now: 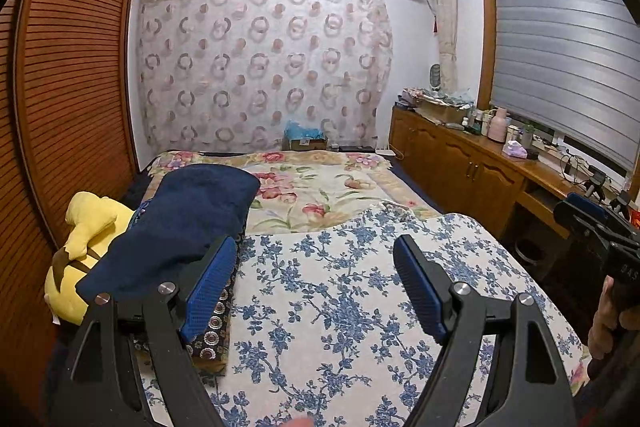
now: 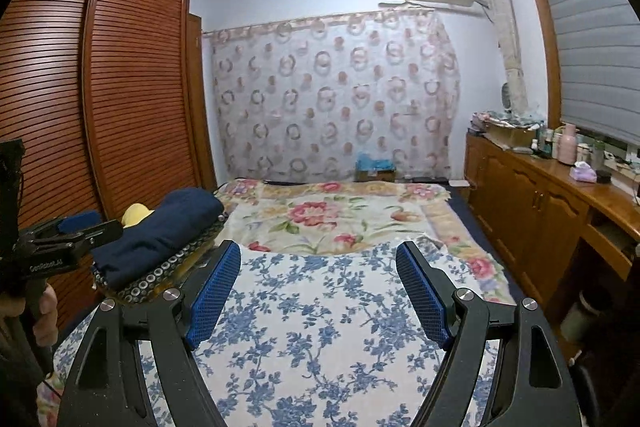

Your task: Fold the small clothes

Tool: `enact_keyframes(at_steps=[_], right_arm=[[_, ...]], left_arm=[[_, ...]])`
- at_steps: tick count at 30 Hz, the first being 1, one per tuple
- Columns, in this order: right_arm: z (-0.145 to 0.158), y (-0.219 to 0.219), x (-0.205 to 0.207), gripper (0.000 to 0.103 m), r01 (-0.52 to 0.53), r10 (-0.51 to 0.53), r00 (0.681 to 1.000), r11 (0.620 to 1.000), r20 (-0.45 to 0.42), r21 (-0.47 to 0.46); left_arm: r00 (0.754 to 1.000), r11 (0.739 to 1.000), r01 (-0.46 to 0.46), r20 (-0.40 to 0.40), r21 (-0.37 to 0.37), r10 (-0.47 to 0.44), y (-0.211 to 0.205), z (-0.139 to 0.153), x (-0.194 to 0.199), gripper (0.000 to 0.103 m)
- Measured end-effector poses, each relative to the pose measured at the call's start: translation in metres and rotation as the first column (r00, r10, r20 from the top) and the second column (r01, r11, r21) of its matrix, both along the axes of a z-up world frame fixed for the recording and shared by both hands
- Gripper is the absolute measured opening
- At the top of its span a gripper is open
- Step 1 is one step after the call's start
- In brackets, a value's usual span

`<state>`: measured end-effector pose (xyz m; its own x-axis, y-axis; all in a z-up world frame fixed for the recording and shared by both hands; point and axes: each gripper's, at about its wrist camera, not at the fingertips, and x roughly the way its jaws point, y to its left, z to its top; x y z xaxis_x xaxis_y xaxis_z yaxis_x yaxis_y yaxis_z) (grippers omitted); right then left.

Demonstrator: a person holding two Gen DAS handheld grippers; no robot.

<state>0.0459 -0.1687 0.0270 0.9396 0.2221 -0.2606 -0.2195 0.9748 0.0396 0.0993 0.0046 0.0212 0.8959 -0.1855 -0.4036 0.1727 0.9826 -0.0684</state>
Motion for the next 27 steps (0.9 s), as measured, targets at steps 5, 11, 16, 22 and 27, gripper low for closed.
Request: enact_keyframes(at_steps=[5, 11, 16, 22, 27], right_arm=[[-0.008, 0.004, 0.004, 0.082, 0.01, -0.01, 1.0, 1.0, -0.007, 0.002], [-0.007, -0.002, 0.004, 0.082, 0.013, -0.013, 1.0, 1.0, -0.012, 0.008], [-0.007, -0.005, 0.006, 0.082, 0.012, -0.012, 1.0, 1.0, -0.013, 0.007], [-0.007, -0.008, 0.007, 0.082, 0.009, -0.009, 1.0, 1.0, -0.015, 0.007], [-0.007, -0.015, 0.01, 0.082, 0.008, -0.008, 1.0, 1.0, -0.019, 0.005]], left_arm=[[1.0, 1.0, -0.008, 0.004, 0.018, 0.008, -0.003, -0.004, -0.005, 0.082], [1.0, 1.0, -0.004, 0.006, 0.016, 0.004, -0.005, -0.005, -0.007, 0.082], [1.0, 1.0, -0.01, 0.011, 0.02, 0.01, -0.01, -0.003, -0.008, 0.082], [1.0, 1.0, -0.011, 0.016, 0.025, 0.011, -0.015, -0.001, -0.01, 0.082], [1.0, 1.0, -0.013, 0.016, 0.025, 0.012, -0.014, -0.001, -0.011, 0.082]])
